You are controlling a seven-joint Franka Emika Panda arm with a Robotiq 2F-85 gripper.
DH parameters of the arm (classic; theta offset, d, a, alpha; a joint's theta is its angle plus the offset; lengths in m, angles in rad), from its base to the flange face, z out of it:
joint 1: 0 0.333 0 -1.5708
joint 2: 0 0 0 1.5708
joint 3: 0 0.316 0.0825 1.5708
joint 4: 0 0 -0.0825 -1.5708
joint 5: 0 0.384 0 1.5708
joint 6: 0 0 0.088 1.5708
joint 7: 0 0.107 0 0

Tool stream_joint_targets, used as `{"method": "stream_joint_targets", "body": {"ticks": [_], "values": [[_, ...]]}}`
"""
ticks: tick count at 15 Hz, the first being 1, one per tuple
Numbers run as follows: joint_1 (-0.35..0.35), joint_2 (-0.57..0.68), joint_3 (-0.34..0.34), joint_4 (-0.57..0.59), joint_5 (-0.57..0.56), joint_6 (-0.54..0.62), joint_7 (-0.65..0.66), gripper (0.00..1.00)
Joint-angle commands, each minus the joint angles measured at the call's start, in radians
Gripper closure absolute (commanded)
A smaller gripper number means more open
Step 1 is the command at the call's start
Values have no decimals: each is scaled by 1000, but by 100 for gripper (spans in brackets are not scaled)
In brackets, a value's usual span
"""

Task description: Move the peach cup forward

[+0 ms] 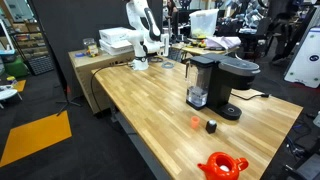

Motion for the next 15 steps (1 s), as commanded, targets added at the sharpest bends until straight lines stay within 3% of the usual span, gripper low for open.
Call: {"method": "stream_joint_targets", "body": {"ticks": [1, 8, 15], "values": [[-13, 0, 12, 2, 3, -2, -3, 0], [-13, 0, 12, 2, 3, -2, -3, 0], [3, -36, 45, -5, -77, 36, -39, 0]]}}
